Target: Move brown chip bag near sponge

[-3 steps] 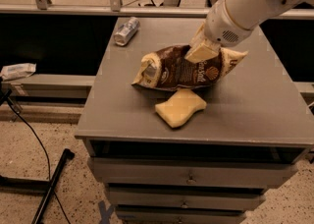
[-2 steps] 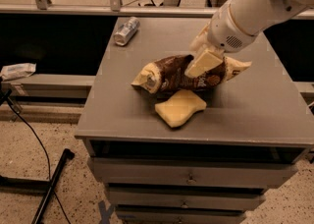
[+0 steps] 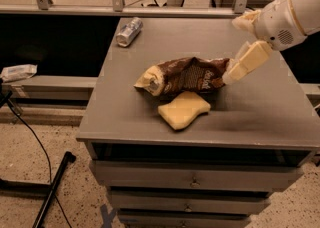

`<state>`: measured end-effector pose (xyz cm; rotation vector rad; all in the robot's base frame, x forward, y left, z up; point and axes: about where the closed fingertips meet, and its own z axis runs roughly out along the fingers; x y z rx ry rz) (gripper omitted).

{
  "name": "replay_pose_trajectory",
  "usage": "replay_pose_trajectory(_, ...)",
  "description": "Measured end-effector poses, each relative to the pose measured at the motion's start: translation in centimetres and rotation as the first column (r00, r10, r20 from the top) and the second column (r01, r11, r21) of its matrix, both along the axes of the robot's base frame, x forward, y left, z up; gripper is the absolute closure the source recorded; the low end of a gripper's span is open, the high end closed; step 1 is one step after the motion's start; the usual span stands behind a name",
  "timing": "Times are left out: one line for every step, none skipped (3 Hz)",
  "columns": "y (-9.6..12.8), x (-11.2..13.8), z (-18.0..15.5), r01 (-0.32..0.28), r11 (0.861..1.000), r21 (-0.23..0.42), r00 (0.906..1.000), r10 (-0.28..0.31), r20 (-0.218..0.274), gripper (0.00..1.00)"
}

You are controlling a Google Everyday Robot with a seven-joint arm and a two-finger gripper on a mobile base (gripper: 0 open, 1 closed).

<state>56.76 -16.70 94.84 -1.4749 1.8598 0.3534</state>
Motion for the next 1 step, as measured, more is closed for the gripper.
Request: replay_pose_trajectory(0.0,0.0,0.0,0.0,1.0,0.0,1.0,0.0,0.0,0.0)
